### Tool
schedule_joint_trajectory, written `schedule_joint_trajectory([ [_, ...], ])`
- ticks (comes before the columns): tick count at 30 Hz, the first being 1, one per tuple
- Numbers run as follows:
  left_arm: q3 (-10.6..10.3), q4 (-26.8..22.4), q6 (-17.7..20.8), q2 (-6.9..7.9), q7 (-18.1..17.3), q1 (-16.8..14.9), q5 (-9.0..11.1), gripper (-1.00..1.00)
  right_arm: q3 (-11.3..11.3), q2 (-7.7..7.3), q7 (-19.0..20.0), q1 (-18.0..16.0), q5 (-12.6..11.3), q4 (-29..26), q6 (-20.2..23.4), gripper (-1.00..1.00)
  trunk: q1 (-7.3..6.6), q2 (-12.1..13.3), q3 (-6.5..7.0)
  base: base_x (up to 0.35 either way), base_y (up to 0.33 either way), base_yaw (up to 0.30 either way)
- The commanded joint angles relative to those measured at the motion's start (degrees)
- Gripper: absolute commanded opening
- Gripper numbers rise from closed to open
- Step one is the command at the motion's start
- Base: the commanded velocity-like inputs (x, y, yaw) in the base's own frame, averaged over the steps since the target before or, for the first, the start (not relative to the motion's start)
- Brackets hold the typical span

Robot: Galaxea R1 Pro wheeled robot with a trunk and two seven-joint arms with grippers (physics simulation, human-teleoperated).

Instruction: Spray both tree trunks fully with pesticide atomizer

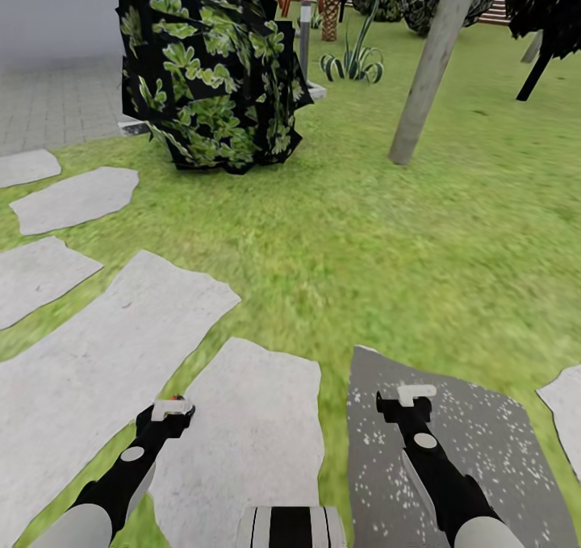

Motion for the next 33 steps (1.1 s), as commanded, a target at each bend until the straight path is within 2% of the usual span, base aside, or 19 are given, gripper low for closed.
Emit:
schedule_joint_trajectory([
  [1,0.0,0.0,0.0,0.0,0.0,0.0,0.0,1.0,0.0,0.0,0.0,0.0,0.01,0.0,0.0,1.0,0.02,-0.02,-0.25,0.0,0.0,0.0],
  [7,0.0,0.0,0.0,0.0,0.0,-0.01,0.0,1.0,0.0,0.01,0.0,0.0,0.04,0.07,-0.03,1.0,0.18,-0.1,-1.9,0.0,0.0,0.0],
  [9,0.0,0.0,0.0,0.0,0.0,-0.01,0.0,1.0,0.0,0.01,0.0,-0.03,0.02,0.08,-0.06,1.0,0.18,-0.1,-2.05,0.0,0.0,0.0],
  [33,-0.07,-0.23,-0.08,0.0,0.24,0.08,0.0,1.0,0.0,-0.01,0.0,0.0,0.0,0.02,-0.09,1.0,0.18,-0.1,-2.15,0.034,0.0,0.0],
])
